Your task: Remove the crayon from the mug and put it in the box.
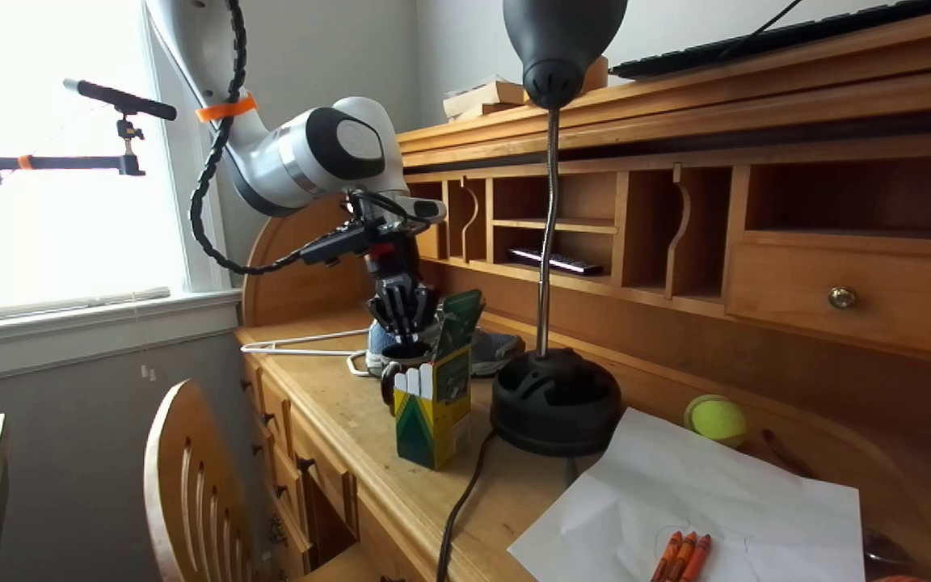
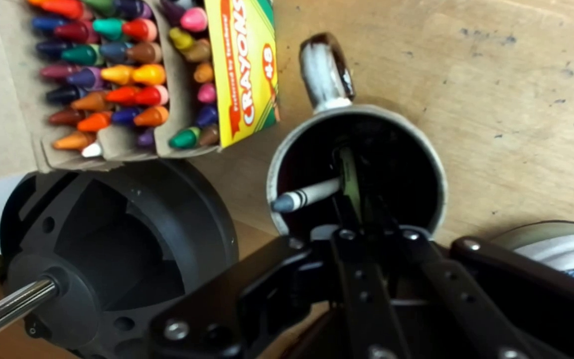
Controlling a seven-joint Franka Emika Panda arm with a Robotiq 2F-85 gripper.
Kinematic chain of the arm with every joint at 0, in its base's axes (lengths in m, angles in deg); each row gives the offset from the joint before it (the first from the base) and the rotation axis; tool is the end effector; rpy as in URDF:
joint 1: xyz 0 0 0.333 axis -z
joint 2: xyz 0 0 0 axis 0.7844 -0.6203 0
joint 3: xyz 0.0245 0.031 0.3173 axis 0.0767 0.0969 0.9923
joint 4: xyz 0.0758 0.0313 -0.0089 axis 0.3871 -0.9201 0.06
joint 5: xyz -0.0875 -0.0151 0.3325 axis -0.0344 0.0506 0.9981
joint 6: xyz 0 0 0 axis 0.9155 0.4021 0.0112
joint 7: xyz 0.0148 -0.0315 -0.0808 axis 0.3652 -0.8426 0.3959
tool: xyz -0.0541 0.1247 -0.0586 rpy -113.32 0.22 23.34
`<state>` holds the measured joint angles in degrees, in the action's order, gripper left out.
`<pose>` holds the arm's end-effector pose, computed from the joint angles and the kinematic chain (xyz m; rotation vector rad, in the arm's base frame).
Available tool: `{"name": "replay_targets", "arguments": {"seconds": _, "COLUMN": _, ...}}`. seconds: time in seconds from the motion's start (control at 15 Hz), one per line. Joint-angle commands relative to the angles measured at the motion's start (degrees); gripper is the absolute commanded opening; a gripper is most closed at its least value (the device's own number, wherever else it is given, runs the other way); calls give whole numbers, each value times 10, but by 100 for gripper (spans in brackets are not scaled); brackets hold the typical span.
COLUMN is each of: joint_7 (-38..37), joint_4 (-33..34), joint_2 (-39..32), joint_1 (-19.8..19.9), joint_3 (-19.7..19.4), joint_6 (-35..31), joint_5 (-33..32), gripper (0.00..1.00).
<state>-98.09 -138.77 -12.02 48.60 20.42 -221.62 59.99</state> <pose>0.5036 -0.0476 0.2100 2.8356 0.2892 0.0161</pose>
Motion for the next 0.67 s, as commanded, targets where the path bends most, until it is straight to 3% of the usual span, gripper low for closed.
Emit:
{"name": "replay_targets", "arguments": {"seconds": 0.0, "joint_7": -8, "joint_4": -2, "joint_2": 3, "joint_1": -9, "joint_3": -10, "joint_6": -9, "joint_5": -17, "gripper": 2}}
{"name": "replay_targets", "arguments": {"seconds": 0.6, "joint_7": -38, "joint_4": -15, "joint_2": 49, "joint_1": -11, "joint_3": -14, "joint_6": -6, "joint_5": -55, "gripper": 2}}
